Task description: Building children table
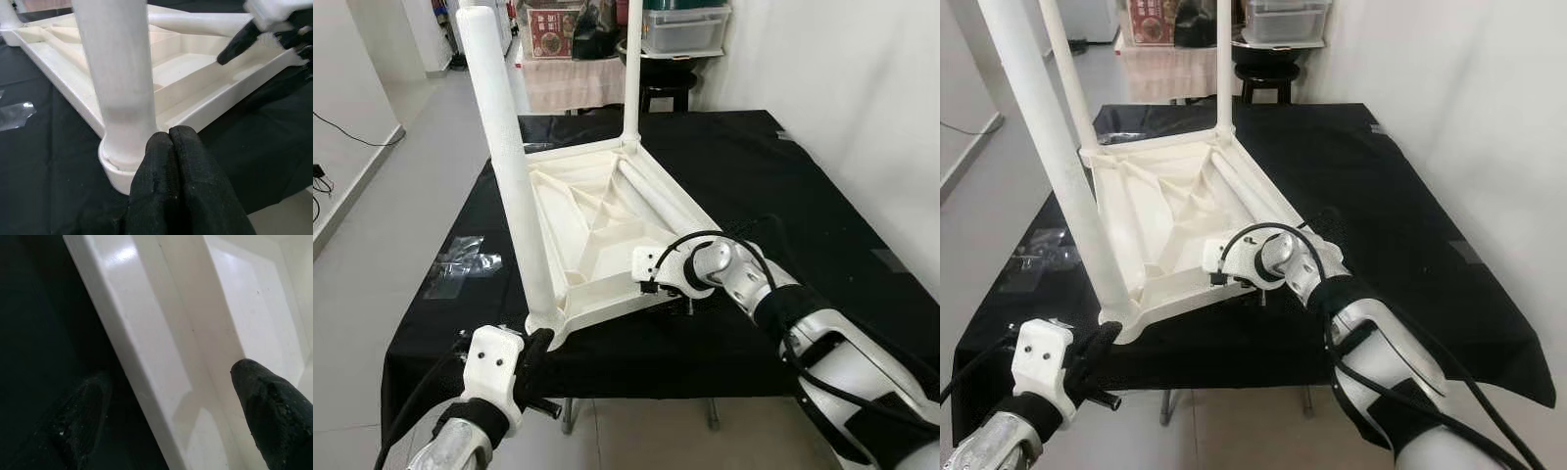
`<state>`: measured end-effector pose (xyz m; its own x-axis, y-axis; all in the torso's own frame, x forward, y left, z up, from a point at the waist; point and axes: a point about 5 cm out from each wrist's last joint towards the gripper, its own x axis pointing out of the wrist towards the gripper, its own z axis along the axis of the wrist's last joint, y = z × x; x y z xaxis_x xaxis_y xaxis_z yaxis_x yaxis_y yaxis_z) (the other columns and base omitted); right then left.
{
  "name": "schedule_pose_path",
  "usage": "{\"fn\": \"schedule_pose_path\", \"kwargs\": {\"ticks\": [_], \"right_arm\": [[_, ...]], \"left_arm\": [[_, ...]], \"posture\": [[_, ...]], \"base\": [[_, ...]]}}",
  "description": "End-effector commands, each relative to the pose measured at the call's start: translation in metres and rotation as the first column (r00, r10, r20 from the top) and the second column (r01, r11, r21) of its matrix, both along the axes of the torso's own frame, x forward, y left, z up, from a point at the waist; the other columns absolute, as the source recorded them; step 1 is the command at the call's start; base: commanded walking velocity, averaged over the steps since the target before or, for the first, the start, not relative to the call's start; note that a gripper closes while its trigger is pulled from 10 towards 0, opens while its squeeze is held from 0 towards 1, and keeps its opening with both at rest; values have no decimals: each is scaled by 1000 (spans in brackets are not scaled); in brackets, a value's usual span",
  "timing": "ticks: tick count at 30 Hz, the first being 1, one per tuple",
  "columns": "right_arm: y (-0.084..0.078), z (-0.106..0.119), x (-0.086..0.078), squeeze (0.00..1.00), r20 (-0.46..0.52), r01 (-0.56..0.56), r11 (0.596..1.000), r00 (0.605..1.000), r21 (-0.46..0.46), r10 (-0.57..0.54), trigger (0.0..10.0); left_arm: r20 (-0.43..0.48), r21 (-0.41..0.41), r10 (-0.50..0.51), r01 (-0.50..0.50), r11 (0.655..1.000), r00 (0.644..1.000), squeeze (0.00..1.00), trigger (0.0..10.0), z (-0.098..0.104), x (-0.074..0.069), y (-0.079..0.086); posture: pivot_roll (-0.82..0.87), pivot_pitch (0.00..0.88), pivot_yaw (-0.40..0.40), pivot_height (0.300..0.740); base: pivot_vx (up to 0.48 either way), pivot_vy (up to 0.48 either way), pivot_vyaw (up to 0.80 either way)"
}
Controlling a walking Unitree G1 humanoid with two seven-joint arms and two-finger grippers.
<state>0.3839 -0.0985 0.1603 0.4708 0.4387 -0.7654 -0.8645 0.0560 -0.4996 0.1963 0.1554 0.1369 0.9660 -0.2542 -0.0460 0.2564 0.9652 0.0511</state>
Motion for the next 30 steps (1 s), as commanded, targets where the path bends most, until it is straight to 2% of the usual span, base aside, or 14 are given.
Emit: {"fn": "schedule_pose_path", "kwargs": {"ticks": [1,2,3,4,5,6,8,9,15,17,19,20,24,30], "right_arm": [[3,1,2,0,9,3,1000,1000,-30,-2,10000],[5,-2,2,0,-5,4,999,1000,-49,-5,10000],[5,-4,1,0,-24,11,998,1000,-66,-13,7961],[5,-4,1,0,-24,11,998,1000,-66,-13,7961],[5,-7,0,0,-42,14,997,999,-82,-17,6078],[4,-9,-1,0,-72,9,995,997,-104,-17,1882],[4,-11,-2,0,-90,7,993,996,-121,-17,1882],[4,-12,-2,0,-102,6,991,995,-132,-20,0],[8,-14,-4,0,-143,-2,993,990,-117,-15,0],[16,-12,-4,0,-149,11,999,989,-44,-18,0],[16,-12,-4,0,-149,11,999,989,-44,-18,0],[31,-7,-3,0,-152,63,994,987,92,-49,0],[35,-6,-3,0,-156,84,987,986,138,-62,0],[54,-1,-3,0,-190,170,942,975,289,-118,0]], "left_arm": [[-14,15,-1,1,1000,1000,0,10000,-1,-2,1],[-14,15,-1,1,1000,1000,0,10000,-1,-2,1],[-14,14,-1,1,1000,1000,0,10000,-1,-3,1],[-14,14,-1,1,1000,1000,0,10000,-1,-3,1],[-14,14,-1,1,1000,1000,0,10000,-1,-3,1],[-15,13,0,0,1000,1000,0,10000,-1,-3,0],[-15,13,0,0,1000,1000,0,10000,-1,-4,0],[-16,14,0,0,1000,1000,0,10000,-1,-4,0],[-16,13,-1,1,1000,1000,0,10000,-1,-5,-1],[-15,13,-1,1,1000,1000,0,10000,-1,-4,-1],[-15,13,-1,1,1000,1000,0,10000,-1,-4,-1],[-15,15,-1,1,1000,1000,0,10000,-1,-4,-1],[-14,16,-1,2,1000,1000,0,10000,-1,-3,-1],[-13,19,-1,2,1000,1000,0,10000,0,-2,0]], "posture": [[86,48,-41,740],[87,48,-43,740],[88,50,-43,740],[88,50,-43,740],[90,51,-44,740],[92,53,-46,740],[92,53,-46,740],[91,55,-47,740],[89,55,-49,740],[87,55,-50,740],[87,55,-50,740],[85,54,-48,740],[85,54,-48,740],[81,52,-45,740]], "base": [[0,0,0],[0,0,0],[0,0,0],[0,0,0],[0,0,0],[0,0,0],[0,0,0],[0,0,0],[0,0,0],[0,0,0],[0,0,0],[0,0,0],[0,0,0],[0,0,0]]}}
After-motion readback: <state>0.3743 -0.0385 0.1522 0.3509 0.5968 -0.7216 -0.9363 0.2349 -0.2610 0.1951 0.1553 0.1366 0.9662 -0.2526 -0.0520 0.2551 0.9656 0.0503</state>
